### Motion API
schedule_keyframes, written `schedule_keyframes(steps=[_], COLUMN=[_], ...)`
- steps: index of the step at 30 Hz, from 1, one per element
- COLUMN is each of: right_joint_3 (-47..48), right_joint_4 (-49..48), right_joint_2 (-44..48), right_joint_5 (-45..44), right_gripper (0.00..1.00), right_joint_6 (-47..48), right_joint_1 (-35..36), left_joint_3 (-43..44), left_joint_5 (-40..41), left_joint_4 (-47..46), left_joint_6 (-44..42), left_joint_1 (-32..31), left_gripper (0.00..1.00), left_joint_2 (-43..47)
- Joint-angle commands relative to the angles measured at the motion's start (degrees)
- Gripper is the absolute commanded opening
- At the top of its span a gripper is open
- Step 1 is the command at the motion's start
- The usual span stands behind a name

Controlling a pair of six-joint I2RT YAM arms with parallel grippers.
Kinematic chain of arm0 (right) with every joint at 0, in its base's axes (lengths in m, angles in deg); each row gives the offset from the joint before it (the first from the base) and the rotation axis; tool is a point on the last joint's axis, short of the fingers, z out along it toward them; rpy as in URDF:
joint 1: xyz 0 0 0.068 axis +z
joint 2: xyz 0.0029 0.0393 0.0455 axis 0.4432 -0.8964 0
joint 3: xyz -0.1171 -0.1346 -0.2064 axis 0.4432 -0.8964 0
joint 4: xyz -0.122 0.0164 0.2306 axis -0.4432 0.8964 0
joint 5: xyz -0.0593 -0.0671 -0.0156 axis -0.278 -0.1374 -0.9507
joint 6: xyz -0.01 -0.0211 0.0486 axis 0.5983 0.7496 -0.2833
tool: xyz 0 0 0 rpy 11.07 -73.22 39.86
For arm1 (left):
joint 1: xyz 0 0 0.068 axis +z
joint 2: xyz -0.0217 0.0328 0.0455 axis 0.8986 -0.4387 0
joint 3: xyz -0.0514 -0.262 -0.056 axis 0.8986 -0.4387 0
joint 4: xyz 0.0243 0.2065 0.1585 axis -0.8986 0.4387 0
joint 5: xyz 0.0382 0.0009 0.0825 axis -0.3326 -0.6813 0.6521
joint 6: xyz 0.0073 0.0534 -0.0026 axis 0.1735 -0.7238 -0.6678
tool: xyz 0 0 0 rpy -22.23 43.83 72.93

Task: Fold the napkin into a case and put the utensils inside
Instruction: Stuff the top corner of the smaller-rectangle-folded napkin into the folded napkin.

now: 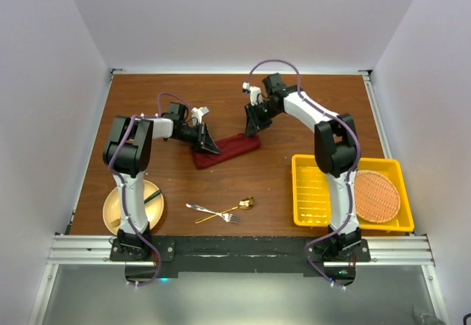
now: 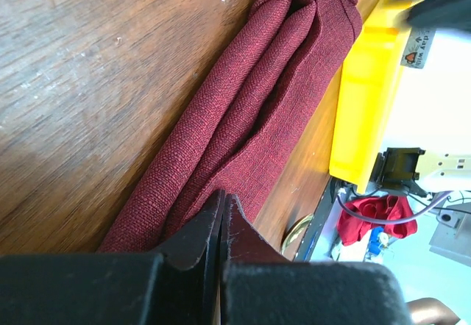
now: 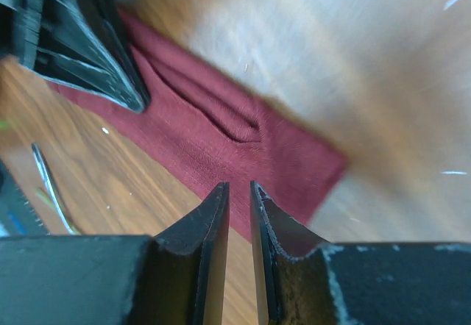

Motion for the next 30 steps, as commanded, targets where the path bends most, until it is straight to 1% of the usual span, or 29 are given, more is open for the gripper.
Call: schedule_keyframes(steps=[1,6,12,15,16,20,23,27,30], right_joint_3=[-1.2,-4.4,-8.6,-7.4,-6.7,-3.4,-3.7,-5.7,-5.6], right_joint_4=[-2.5,-3.8,-5.9,-5.8,-5.7,-7.1,-10.9,-17.8,-17.9], right_joint_2=[-2.8,-7.4,-8.6,-7.3,-6.4,-3.4,-2.1,-2.6,-5.1], right_joint_5=[4.2,5.4,8.8,13.0,16.6,23.9,27.6,28.1,26.6], right_gripper=[0.22,0.19,0.18,0.18,0.18,0.19,0.19,0.19,0.19], right_joint_6=[-8.6,-12.9,-16.0,-15.7,-15.9,-16.8,-20.8,-27.3,-27.8], right_joint_1=[-0.6,-2.6,-3.8,-4.5,-4.6,-5.2,-5.3,-5.1,-5.1], left_joint_3=[-0.2,-0.5,-0.3,0.1,0.1,0.4,0.5,1.1,1.5], left_joint_5=[8.4,8.3,8.0,7.9,7.7,7.6,7.5,7.5,7.5], left_joint_4=[3.0,3.0,3.0,3.6,3.7,4.3,4.7,5.0,5.2], left_joint_6=[-5.2,-6.0,-6.7,-7.7,-7.9,-8.6,-9.1,-9.6,-9.6], left_joint_1=[0.9,0.9,1.1,1.1,1.1,1.1,1.1,1.1,1.1], left_gripper=[0.00,0.00,0.00,0.00,0.00,0.00,0.00,0.00,0.00], left_joint_2=[-2.6,-2.8,-3.4,-3.5,-3.6,-3.9,-3.9,-4.2,-4.4])
